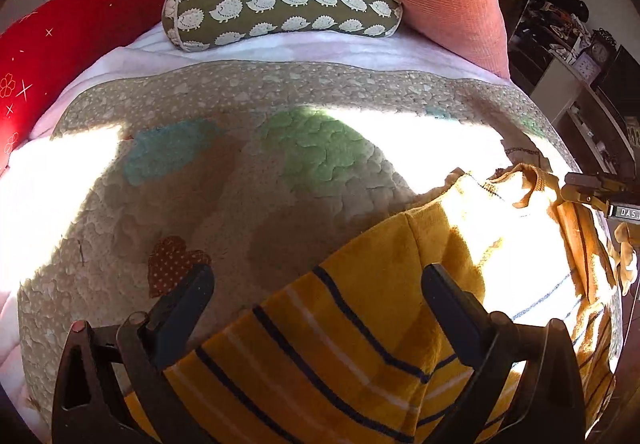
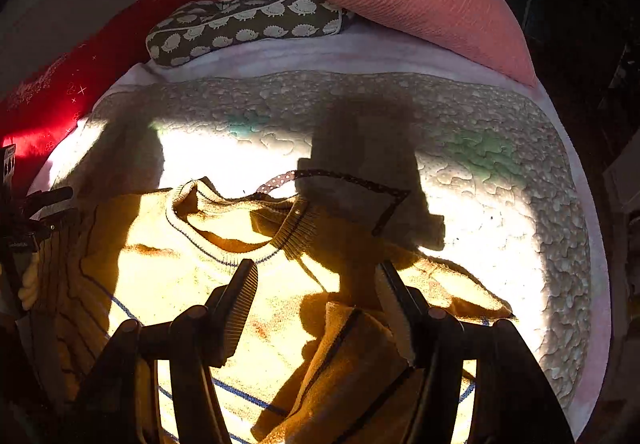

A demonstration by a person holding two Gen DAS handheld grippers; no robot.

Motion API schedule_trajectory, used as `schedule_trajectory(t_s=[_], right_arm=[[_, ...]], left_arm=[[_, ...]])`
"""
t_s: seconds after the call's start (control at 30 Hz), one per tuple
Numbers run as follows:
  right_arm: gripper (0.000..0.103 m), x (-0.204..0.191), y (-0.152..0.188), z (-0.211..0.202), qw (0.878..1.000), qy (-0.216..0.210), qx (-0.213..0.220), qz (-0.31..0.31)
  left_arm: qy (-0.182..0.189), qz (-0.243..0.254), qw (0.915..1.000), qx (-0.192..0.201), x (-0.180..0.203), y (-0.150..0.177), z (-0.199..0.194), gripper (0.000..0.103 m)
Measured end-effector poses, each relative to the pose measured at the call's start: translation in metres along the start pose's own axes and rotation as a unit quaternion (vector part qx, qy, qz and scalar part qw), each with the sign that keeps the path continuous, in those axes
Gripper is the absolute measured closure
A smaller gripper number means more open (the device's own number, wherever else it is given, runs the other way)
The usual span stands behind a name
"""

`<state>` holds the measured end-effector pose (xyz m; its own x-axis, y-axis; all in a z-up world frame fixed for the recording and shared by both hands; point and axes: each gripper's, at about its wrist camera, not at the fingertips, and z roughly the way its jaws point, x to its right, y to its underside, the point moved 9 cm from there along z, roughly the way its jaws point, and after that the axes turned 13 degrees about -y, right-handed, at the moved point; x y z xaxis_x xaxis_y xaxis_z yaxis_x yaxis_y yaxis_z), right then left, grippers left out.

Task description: Fold small clothes

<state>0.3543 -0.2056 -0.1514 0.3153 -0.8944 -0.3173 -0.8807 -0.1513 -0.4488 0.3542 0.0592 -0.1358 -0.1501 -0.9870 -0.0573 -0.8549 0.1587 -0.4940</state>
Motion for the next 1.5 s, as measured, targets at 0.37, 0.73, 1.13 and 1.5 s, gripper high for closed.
schedule_trajectory(t_s=[0.37, 0.73, 1.13, 1.5], right_arm=[[0.041, 0.003, 0.002, 0.054, 0.997, 0.029, -0.052, -0.044], [0.095, 0.019, -0.033, 0.038, 0.998, 0.066, -0.005, 0.005], [0.086, 0.008, 0.02, -0.054, 0.996, 0.019, 0.057, 0.072], [0.089, 0.064, 0.15, -0.092, 0.966, 0.031, 0.123, 0.224]], left_arm=[[0.011, 0.106, 0.9936, -0.038, 0.047, 0.023, 0.025, 0.011], [-0.066, 0.013, 0.9973, -0.031, 0.004, -0.005, 0.022, 0.071], [-0.021, -0.021, 0.9991, 0.031, 0.008, 0.037, -0.089, 0.044], [0.095, 0.005, 0.9948, -0.038, 0.149, 0.143, -0.112, 0.039]])
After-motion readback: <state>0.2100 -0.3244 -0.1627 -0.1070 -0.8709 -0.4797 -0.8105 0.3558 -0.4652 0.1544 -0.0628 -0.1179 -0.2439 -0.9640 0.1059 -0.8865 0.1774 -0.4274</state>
